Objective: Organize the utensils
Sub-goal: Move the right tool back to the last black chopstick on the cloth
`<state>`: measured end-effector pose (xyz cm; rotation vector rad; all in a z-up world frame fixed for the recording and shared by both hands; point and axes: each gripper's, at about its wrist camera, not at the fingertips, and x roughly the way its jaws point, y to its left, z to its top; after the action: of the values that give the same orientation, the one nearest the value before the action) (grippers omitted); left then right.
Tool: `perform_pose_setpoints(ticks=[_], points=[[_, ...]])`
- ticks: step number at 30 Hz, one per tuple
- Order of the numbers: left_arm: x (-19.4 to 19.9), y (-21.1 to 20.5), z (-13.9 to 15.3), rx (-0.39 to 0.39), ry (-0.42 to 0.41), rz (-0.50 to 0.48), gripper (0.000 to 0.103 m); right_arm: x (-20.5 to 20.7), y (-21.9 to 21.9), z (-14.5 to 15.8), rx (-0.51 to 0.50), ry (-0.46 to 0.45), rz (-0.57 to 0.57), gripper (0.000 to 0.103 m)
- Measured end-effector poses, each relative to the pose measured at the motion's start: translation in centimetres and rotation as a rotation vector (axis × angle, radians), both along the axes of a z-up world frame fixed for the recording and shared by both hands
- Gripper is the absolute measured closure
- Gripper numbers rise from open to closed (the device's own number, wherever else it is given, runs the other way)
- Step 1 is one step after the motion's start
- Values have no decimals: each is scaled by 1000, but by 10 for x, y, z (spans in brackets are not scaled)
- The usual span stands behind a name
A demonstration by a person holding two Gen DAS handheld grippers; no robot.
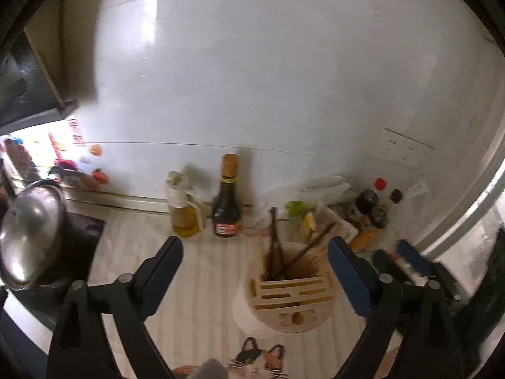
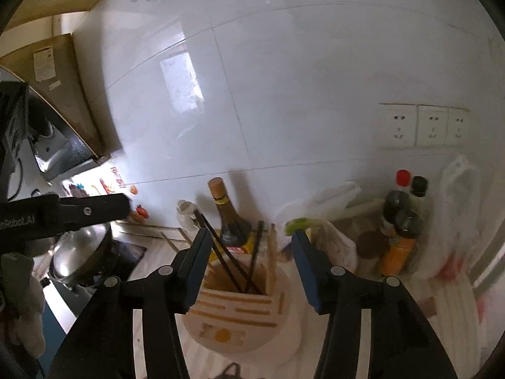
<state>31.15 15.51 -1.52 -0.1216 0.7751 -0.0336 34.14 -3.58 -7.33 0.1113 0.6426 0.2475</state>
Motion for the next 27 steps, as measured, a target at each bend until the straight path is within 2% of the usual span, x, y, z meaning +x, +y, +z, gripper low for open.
perform_pose_setpoints(ticks=[1,2,4,7,14,17,20,22,25,27], points=[[-3,1,-2,11,-6,14,0,-2,-1,1,-16,12,-5,32],[-6,2,-4,27,-14,32,0,-2,-1,2,-40,28,-18,18],[-13,2,-11,72,-20,70,0,-6,-3,2,-80,43,-25,5],[-20,1,-21,105,-11,110,0,-11,-4,2,-130,54,-34,0],[-35,-9,-41,118,29,143,0,-15,-33,-4,-77,88,-39,0],[-42,-18,-55,141,59,163,0,-15,-59,-15,-59,144,-76,0],[-52,-31,-76,146,96,160,0,-14,-86,-40,-114,239,-125,0],[-58,-41,-92,140,136,142,0,-14,-107,-66,-149,331,-156,2],[-65,-58,-125,146,193,116,0,-14,-135,-107,-165,460,-178,17],[-69,-72,-148,161,240,93,0,-16,-153,-142,-180,564,-180,20]])
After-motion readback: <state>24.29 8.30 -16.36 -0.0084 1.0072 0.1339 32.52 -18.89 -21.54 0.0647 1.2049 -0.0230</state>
